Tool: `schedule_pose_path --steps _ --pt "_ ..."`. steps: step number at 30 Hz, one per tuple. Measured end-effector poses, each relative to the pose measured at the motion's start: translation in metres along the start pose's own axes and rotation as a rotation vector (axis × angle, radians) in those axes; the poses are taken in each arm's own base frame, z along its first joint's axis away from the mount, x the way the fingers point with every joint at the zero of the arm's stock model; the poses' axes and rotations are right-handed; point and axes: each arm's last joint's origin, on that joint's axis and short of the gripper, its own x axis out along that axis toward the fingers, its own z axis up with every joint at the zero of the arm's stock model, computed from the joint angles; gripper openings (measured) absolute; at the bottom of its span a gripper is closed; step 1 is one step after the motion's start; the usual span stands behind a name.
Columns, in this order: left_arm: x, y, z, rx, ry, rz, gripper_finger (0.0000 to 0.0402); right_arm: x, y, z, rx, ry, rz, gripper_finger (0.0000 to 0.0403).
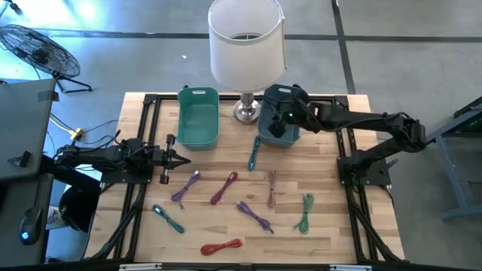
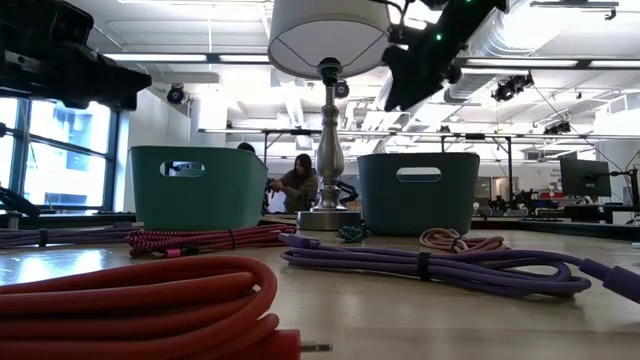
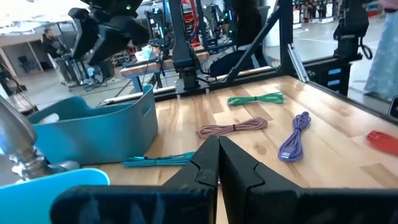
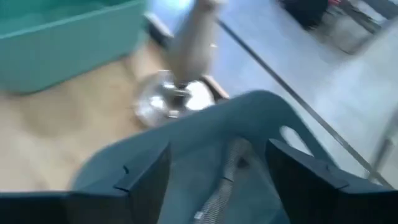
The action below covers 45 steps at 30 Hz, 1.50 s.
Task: Pick & Place USB Port
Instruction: Put the green charger cable into the green bin
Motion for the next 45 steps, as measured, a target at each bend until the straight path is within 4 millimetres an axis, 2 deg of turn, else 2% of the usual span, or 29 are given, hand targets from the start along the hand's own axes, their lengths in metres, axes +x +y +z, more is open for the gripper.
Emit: schedule_pose_path --steps 5,11,17,20,24,32,40,45 --pt "0.0 0.001 0.0 0.093 0.003 0.026 0.0005 -0.01 0.022 0.003 -0.231 -0.066 0.204 0.0271" --pt "0.0 0.001 0.0 0.208 0.005 0.031 0.0005 -0.033 0.059 -0.004 -0.418 -0.125 0.361 0.0267" --pt "0.0 0.0 0.001 0.342 -0.014 -0.011 0.0005 -0.067 0.098 -0.019 -0.518 -0.157 0.497 0.0268" --pt "0.0 -0.001 0.001 0.36 -0.018 -0.021 0.0005 -0.087 0.116 -0.03 -0.665 -0.207 0.553 0.0267" --pt "0.0 -0.001 0.001 0.361 -0.021 -0.029 0.0005 -0.112 0.134 -0.043 -0.744 -0.254 0.527 0.0266" --pt "0.0 -0.001 0.001 0.322 -0.023 -0.036 0.0005 -0.147 0.148 -0.074 -0.802 -0.221 0.504 0.0267" --pt "0.0 -0.001 0.001 0.287 -0.025 -0.038 0.0005 -0.172 0.147 -0.111 -0.895 -0.057 0.573 0.0268" --pt "0.0 -0.001 0.004 0.291 -0.056 -0.034 0.0005 -0.179 0.146 -0.121 -0.923 0.017 0.637 0.0268"
